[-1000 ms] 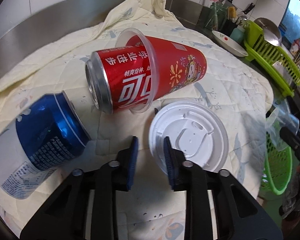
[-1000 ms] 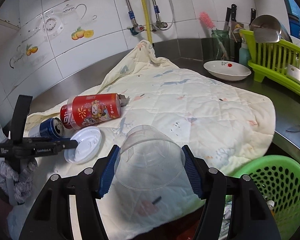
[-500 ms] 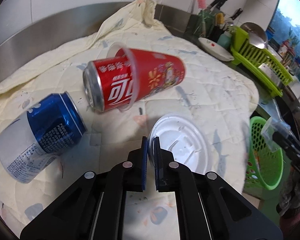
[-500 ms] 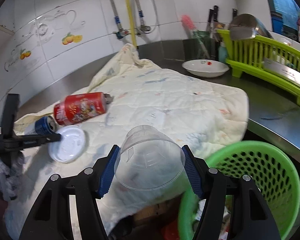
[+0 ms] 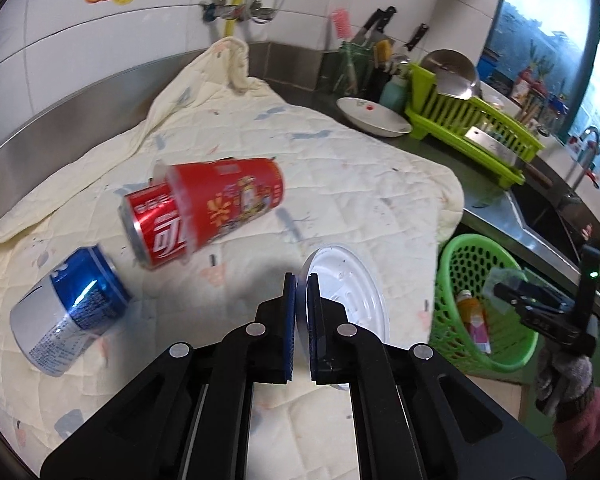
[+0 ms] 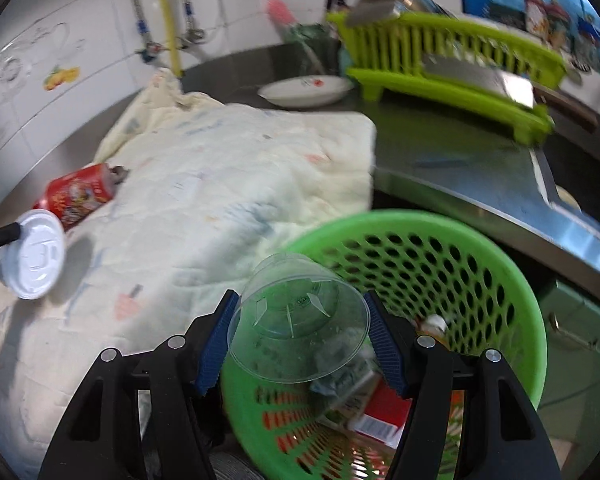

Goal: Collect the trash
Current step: 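Drop the clear cup into the basket with the right gripper while the left drops the white lid in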

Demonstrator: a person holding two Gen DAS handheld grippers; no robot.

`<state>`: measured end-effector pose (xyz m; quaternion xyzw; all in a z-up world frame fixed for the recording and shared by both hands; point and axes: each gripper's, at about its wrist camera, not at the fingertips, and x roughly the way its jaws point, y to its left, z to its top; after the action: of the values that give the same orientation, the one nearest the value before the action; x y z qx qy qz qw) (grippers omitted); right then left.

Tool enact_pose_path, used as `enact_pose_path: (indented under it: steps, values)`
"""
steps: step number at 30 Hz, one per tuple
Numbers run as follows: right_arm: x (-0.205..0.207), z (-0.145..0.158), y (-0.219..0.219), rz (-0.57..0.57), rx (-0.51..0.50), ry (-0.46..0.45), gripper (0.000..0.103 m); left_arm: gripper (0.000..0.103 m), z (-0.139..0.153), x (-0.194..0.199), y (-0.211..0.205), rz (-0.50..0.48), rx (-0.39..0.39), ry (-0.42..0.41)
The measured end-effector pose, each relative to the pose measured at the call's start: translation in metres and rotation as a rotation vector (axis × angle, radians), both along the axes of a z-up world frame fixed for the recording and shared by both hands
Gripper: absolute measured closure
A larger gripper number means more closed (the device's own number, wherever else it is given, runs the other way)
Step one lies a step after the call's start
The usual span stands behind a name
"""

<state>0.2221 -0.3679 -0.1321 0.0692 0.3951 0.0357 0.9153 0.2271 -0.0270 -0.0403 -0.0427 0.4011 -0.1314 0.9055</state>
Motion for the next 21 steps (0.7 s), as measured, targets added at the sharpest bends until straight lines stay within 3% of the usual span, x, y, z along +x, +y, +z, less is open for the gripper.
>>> enact_pose_path:
  steps: [8,12,21]
  values:
    - [0.001,-0.021,-0.019,-0.041,0.019,0.038,0.04,0.099,0.008,-0.001,-0.034,-0.067,0.007,-0.017]
    - [-0.005,-0.018,-0.029,-0.057,0.056,0.017,0.033,0.099,0.012,0.0,-0.055,-0.109,0.003,-0.019]
    - [-0.028,-0.001,-0.046,-0.08,0.061,-0.026,0.033,0.099,0.021,-0.003,-0.112,-0.229,-0.006,-0.038]
